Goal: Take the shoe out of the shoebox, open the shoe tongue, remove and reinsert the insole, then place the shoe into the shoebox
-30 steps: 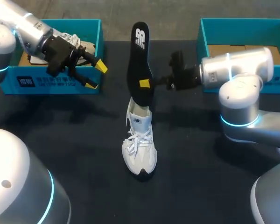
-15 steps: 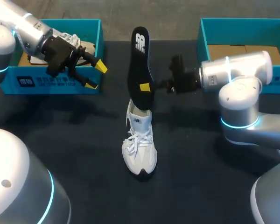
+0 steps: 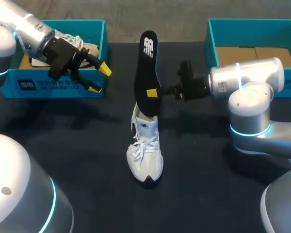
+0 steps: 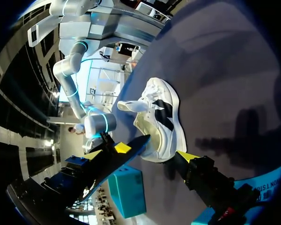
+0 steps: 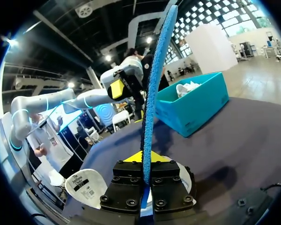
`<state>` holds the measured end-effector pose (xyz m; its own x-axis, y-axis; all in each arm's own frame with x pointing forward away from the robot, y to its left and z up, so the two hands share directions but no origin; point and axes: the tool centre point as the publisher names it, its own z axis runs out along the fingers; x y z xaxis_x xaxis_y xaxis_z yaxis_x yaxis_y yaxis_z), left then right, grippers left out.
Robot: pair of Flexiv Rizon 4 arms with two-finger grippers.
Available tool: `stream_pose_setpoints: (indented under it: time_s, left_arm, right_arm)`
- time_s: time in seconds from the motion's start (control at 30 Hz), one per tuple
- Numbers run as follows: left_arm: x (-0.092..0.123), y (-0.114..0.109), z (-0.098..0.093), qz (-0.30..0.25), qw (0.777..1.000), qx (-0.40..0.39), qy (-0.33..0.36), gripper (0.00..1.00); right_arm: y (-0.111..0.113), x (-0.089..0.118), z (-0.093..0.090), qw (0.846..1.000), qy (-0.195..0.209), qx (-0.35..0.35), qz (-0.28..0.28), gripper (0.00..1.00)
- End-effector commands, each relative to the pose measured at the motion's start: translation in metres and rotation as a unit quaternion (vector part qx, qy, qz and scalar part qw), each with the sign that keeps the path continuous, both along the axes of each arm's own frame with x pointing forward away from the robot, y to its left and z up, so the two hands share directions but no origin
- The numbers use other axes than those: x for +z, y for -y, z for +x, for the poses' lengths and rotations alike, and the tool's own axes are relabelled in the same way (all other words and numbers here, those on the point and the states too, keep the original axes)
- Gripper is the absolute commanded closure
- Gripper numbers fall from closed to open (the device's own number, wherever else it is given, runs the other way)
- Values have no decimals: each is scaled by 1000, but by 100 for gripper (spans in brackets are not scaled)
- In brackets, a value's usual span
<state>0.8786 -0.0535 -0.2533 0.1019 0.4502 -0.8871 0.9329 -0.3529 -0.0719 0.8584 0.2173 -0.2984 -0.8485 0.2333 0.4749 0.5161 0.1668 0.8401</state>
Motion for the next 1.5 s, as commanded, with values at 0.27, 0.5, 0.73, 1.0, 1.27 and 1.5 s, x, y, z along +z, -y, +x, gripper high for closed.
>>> stream_pose_setpoints:
  time_s: [0.27,0.5,0.73,1.0,1.27,1.5]
  left_arm:
    - [0,0,0,1,1000,0,1,0]
    - [0,0,0,1,1000,0,1,0]
    - [0,0,0,1,1000,0,1,0]
    - [0,0,0,1,1000,0,1,0]
    - [0,0,0,1,1000,0,1,0]
    - [0,0,0,1,1000,0,1,0]
  right_arm:
    - [-1,13,6,1000,14,1,-2,100]
    - [-2,15,10,1000,17,2,0,100]
    - [-10,15,11,1000,24,10,3,100]
    - [-13,11,10,999,36,25,6,100]
    - [-15,2,6,999,38,36,10,100]
    - [-20,-3,0,998,45,44,3,100]
